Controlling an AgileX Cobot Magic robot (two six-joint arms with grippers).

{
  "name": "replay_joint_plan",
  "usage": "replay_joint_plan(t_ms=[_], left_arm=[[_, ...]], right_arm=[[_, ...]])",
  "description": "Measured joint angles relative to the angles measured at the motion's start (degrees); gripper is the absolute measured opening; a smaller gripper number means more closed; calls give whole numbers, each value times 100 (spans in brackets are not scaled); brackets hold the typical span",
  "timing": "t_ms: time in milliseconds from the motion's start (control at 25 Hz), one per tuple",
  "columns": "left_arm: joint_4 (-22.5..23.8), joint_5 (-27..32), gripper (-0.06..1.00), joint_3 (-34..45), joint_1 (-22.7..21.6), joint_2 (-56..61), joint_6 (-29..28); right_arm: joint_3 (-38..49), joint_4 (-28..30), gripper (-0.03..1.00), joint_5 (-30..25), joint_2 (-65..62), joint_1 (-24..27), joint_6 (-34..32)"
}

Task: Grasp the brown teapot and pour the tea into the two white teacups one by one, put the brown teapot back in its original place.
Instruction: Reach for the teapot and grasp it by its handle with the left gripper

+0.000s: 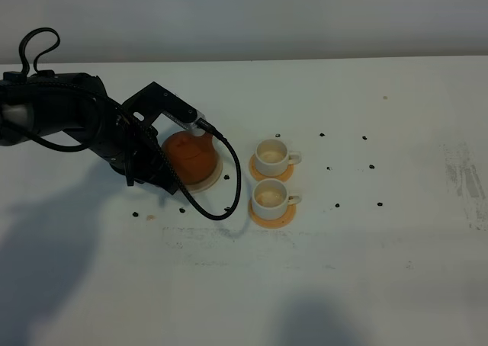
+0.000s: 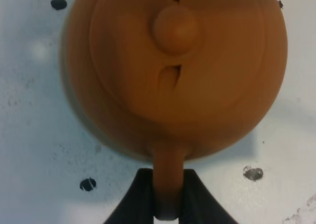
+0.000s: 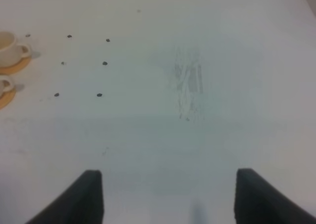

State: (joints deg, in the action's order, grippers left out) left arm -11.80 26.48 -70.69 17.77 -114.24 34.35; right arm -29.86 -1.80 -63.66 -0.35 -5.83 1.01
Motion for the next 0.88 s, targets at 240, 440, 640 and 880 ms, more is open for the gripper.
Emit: replay_joint_plan(t_ms=[240,440,640,880], left_arm=[[-6,-87,9,0,0,-4,11],[-24,-123,9,25,0,-4,21],[-61,-337,9,194,0,-4,21],[-155,-564,9,343,0,107,51]], right_arm=[[0,0,54,0,0,0,0],[0,0,54,0,0,0,0],[0,0,54,0,0,0,0],[0,0,54,0,0,0,0]])
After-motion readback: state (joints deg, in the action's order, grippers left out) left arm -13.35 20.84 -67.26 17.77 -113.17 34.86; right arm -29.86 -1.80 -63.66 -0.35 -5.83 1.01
